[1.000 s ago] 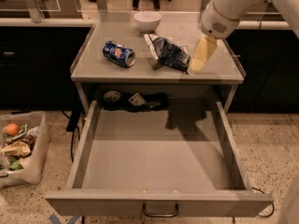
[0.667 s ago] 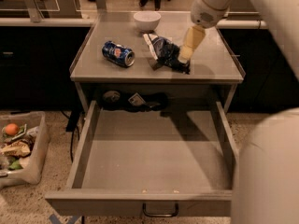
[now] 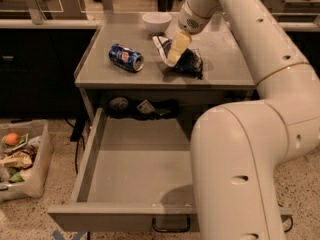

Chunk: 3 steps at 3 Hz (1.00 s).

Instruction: Place blue chip bag into top drawer

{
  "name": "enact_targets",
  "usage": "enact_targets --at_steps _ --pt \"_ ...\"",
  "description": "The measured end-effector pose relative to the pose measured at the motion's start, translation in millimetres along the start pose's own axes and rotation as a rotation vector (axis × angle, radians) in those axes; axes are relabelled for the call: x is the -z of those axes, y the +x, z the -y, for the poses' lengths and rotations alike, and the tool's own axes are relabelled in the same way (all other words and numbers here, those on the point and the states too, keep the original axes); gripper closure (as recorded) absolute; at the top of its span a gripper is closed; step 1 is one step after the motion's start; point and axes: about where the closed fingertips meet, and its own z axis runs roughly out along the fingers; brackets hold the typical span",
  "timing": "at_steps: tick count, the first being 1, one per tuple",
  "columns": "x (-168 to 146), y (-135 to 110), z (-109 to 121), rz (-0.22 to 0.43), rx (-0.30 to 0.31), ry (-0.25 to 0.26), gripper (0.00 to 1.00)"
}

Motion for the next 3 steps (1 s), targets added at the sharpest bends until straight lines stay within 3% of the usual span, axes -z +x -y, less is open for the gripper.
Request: enact_targets --at_steps 2,3 --pt "7 -7 9 0.027 0.002 0.027 0.0" --pt "-20 3 7 0.003 -0.035 -0.006 0.0"
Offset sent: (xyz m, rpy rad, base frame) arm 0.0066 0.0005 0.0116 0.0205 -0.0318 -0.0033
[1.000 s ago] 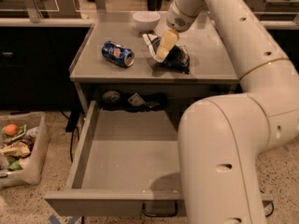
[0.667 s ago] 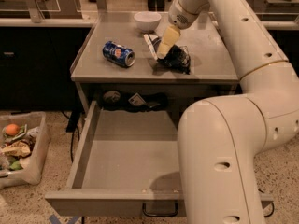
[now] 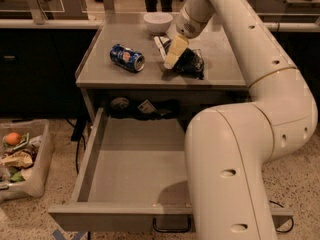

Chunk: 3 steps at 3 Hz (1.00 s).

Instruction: Place blue chip bag into top drawer

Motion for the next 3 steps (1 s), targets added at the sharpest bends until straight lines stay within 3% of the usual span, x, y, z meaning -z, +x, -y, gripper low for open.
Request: enact_targets --at_steps 3 --pt "-1.5 0.2 0.1 0.0 -0.001 -0.001 0.66"
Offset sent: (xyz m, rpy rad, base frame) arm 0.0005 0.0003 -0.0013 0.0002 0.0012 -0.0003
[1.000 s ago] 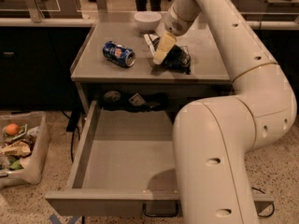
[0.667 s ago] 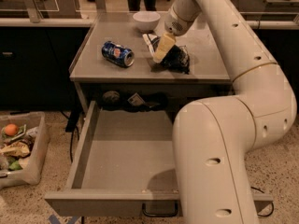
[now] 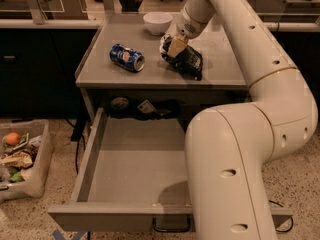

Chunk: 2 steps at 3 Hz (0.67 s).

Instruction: Place blue chip bag into top drawer

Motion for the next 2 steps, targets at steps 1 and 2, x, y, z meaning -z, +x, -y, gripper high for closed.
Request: enact_targets --at_steps 1,2 --pt "0.0 -0.1 0.0 0.0 0.0 0.0 0.89" --pt "1.7 -6.3 -5.1 0.025 0.004 -0.018 1.0"
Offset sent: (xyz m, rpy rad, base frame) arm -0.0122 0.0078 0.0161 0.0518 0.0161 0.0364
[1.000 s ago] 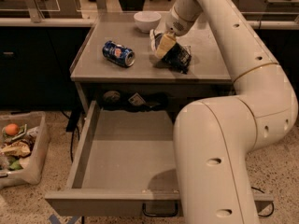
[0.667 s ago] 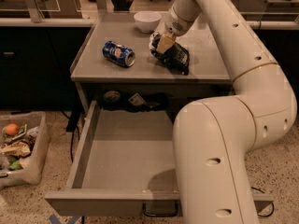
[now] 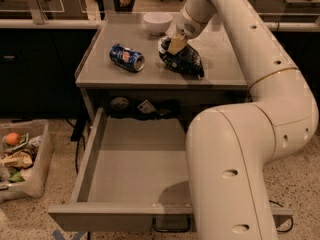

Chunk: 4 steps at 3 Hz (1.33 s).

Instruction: Place blue chip bag into top drawer

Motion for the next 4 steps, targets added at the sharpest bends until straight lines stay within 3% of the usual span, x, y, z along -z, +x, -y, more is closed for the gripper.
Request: enact_targets --at_steps 2,4 --pt "94 -37 -27 0.169 0.076 -0.006 1.0" --pt "152 -29 -71 0.293 0.085 -0.022 1.0"
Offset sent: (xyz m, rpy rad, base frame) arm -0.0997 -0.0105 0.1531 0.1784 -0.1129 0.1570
